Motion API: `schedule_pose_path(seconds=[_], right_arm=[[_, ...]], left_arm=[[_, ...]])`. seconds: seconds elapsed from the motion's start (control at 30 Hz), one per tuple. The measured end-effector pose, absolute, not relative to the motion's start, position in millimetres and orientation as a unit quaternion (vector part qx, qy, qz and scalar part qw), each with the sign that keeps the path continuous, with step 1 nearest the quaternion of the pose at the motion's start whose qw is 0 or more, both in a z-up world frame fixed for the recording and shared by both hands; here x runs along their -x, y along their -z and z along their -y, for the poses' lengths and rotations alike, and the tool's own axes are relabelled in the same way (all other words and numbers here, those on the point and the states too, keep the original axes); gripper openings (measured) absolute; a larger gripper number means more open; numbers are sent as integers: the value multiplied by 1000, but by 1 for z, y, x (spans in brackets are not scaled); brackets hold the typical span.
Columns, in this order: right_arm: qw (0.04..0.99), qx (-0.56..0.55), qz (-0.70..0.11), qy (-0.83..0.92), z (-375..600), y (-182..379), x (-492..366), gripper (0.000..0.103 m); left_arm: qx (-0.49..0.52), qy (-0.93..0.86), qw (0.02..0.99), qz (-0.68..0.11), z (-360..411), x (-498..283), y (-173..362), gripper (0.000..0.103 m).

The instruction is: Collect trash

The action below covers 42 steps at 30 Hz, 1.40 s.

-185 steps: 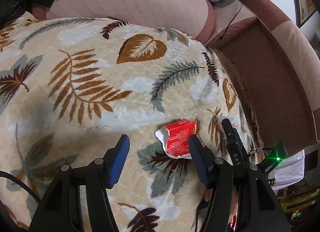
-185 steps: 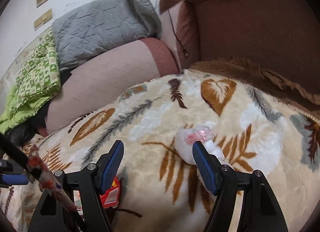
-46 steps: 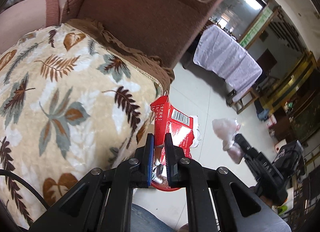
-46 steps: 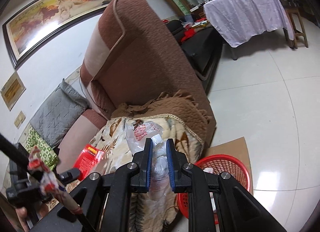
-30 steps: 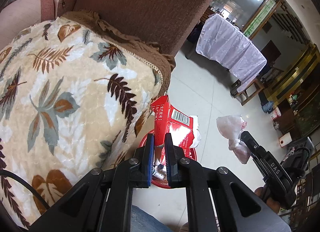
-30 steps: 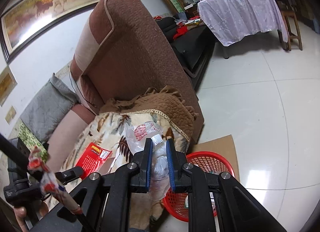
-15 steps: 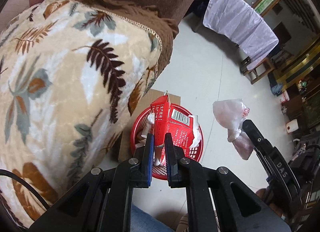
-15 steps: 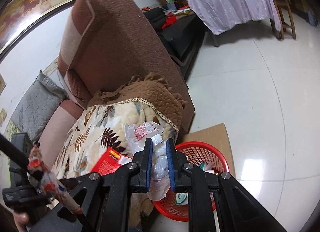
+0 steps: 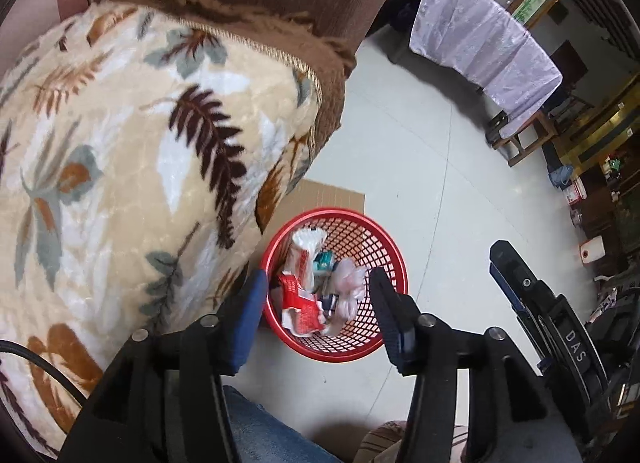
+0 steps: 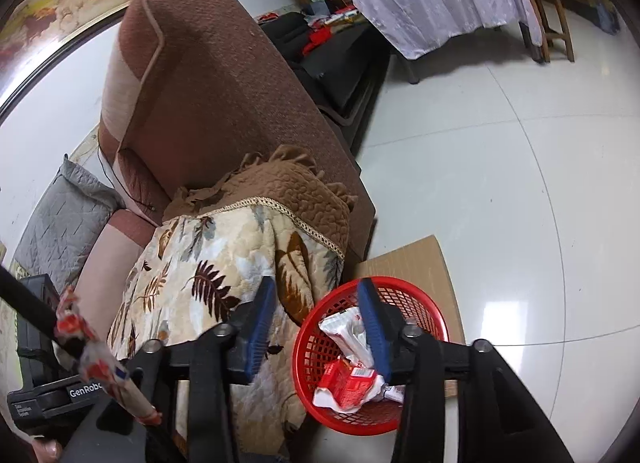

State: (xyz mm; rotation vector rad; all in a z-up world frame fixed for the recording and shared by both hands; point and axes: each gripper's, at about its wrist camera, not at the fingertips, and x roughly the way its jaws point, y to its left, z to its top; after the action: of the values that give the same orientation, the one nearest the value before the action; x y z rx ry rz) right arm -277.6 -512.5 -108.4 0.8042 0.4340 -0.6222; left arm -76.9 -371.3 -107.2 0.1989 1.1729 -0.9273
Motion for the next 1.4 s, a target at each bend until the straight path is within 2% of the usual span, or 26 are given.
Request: schedule_pose_path(seconds=[0.13,0.2,0.47,0.73,1.0,1.4], right_arm=[[860,-360,-202,299,498,89,285,65],[867,-342,-198,302,486,77,290,69],[888,-260,-218,311,432,43,294,76],[889,-232,-237,315,419,32,305,86],[887,-224,-253,315,409,31,311,91],[887,-209,-271,309,399,37,301,93]], left_arm=[[-104,423,764,-476,349,88,80,65],[-108,418,780,-453,335,93,67,68],[-97,399,832,-373,287,124,18,80],[-121,396,848,-332,274,157,6,83],[-105,395,858,-311,261,168,1,85],[-91,378,863,-322,248,160,5,87]])
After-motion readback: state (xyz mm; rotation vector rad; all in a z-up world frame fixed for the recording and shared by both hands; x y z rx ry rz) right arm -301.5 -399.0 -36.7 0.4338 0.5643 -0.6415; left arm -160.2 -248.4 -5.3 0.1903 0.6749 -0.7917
